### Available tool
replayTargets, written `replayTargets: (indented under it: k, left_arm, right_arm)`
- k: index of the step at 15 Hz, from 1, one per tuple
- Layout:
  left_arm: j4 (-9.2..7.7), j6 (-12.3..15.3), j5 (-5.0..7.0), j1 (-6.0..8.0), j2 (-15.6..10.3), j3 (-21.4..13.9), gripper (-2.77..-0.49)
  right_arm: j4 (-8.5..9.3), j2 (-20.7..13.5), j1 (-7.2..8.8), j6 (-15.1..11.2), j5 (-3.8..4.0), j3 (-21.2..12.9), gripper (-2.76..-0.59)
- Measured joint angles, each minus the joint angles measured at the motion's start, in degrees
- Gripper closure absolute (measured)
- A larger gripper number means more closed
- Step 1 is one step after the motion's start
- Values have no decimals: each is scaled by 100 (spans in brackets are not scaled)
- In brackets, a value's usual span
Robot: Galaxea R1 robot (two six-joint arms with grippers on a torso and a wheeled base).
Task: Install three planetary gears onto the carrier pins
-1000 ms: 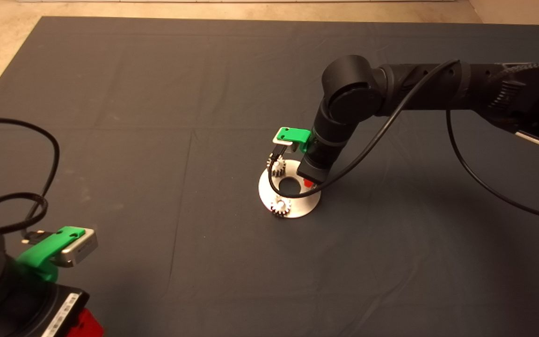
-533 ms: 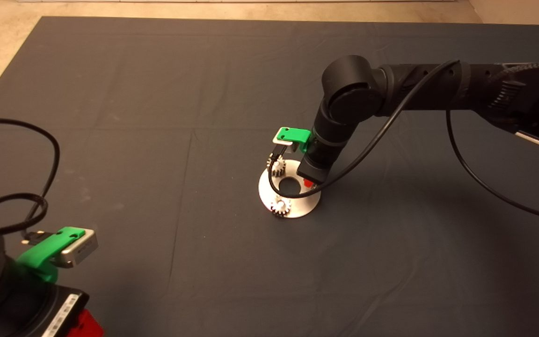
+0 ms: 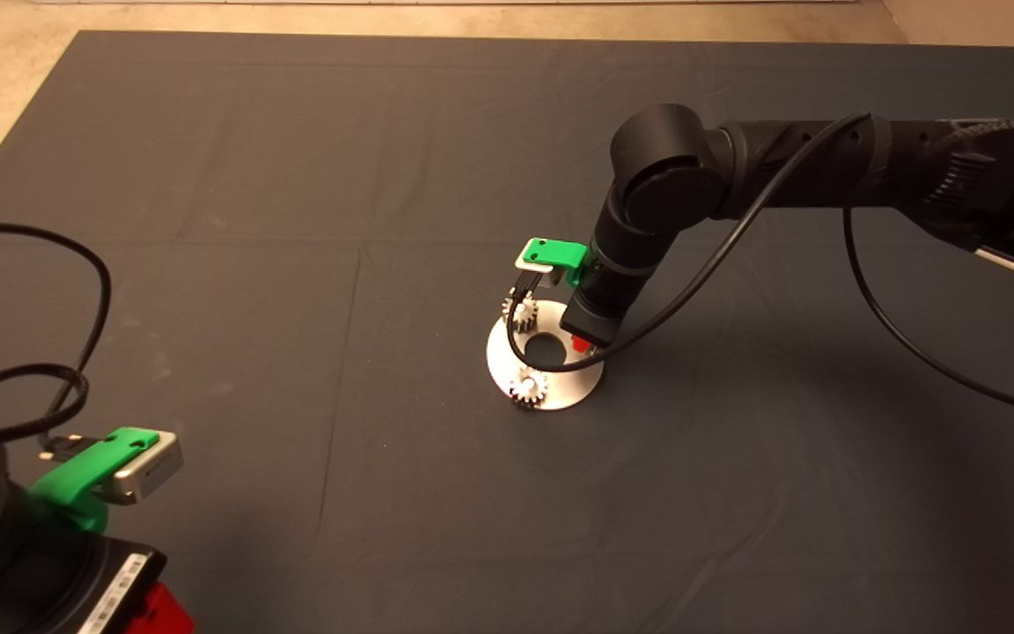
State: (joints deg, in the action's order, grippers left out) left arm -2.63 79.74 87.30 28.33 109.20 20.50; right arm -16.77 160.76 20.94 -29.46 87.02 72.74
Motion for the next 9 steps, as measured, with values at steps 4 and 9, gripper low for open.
replayTargets:
  k: [4,9]
  left_arm:
    - [0,2,0,0,0,0,-202]
    - [-1,0,0,0,0,0,-202]
  right_arm:
    - [-12,2,0,2,2,-4,-102]
    - [-20,-28,0,4,-9,-11,-102]
